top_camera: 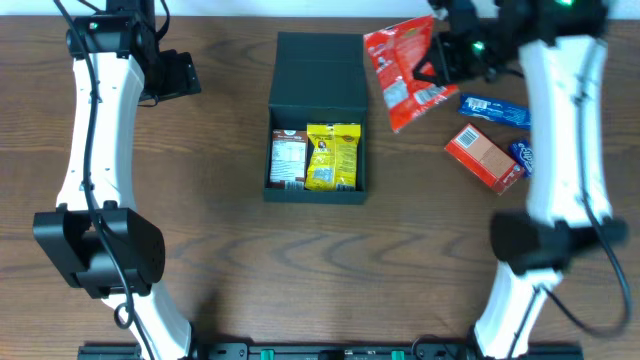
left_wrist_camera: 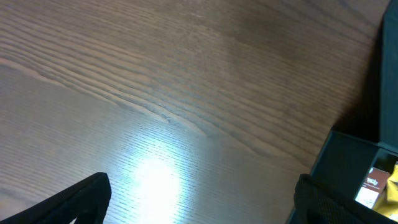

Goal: Pack container
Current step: 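Grasp the red chip bag with right gripper and lift, then carry the red bag with right gripper over the black box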

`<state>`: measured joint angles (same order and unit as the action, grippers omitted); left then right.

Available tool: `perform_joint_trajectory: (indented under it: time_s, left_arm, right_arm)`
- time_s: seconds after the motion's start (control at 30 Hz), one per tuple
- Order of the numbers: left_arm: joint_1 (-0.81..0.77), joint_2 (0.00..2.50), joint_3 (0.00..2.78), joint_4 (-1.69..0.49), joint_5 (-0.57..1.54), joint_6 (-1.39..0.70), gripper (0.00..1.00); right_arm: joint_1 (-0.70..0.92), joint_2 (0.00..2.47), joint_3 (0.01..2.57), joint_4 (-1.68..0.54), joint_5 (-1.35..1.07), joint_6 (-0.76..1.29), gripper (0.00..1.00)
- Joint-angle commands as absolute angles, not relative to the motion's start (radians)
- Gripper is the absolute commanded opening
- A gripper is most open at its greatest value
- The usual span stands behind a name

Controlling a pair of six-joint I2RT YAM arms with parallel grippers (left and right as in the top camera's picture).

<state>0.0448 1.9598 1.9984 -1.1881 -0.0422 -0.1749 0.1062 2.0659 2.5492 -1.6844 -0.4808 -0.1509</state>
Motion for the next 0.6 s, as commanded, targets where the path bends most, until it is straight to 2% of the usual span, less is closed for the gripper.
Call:
perform_joint_trajectory:
  time_s: [0.0,0.1,0.33,0.57]
  left_arm:
    - [0.051,1.952,2.017,-1.189,-0.017,-0.165,0.95]
    - [0.051,1.952,2.017,-1.185,-0.017,-0.164,0.95]
    - [0.051,1.952,2.017,-1.185,-0.017,-0.165,0.95]
    - [0.051,1.952,2.017,-1.175,-0.017,-0.165,0.95]
  right_arm:
    - [0.11,1.999,2.389,-1.631,-0.468,-0.181,0.02]
    - [0.143,1.987,2.223,-1.501,-0.473,-0.167,0.02]
    - [0.253,1.988,1.873,-1.05,-0.592,0.053,0.02]
    - [0.317,1.988,1.651,-0.798,-0.666,0.289,0.01]
